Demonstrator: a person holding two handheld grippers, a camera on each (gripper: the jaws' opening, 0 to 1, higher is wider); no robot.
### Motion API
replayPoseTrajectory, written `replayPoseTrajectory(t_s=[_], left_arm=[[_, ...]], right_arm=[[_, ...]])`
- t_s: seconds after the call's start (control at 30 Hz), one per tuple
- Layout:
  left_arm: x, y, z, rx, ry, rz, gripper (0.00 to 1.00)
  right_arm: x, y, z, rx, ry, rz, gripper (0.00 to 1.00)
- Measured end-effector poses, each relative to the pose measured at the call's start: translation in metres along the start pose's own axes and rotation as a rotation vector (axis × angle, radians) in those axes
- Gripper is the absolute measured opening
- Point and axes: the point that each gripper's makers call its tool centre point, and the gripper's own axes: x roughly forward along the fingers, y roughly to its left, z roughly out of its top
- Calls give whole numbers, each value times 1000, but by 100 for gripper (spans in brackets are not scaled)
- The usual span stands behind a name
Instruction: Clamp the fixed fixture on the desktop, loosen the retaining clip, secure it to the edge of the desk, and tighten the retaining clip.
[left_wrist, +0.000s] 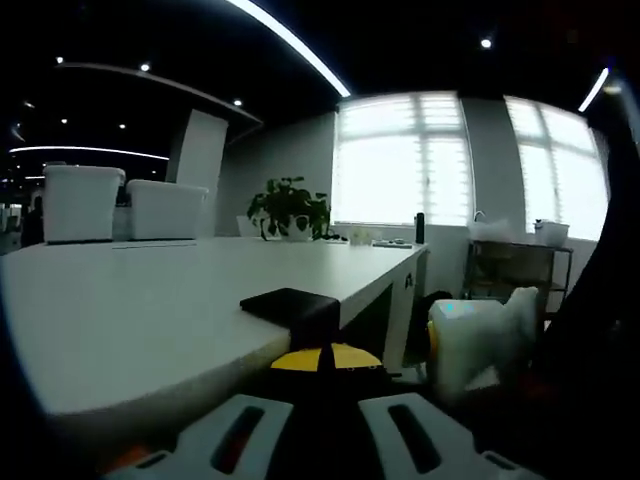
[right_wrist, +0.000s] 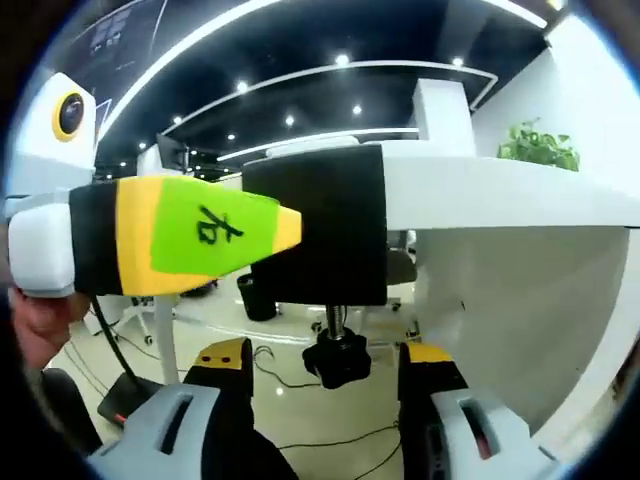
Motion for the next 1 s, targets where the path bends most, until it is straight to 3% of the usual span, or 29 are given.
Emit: replayPoseTrajectory(t_s=[0.23, 0.33, 0.4, 0.7, 1.0], left_arm=[[-1, 1, -1, -6, -2, -7, 3], [0, 1, -1, -5, -2, -7, 3], [1, 0, -1, -3, -1, -7, 3], [5, -1, -4, 15, 23, -10, 3], [8, -2, -6, 26, 40, -26, 3]], right_arm=[[2, -2, 2, -55, -7, -20, 25], [1, -3, 2, -37, 4, 13, 24], [1, -1, 2, -69, -3, 48, 24], [-2, 6, 3, -189, -5, 371, 23], [3, 10, 2, -237, -22, 605, 23]])
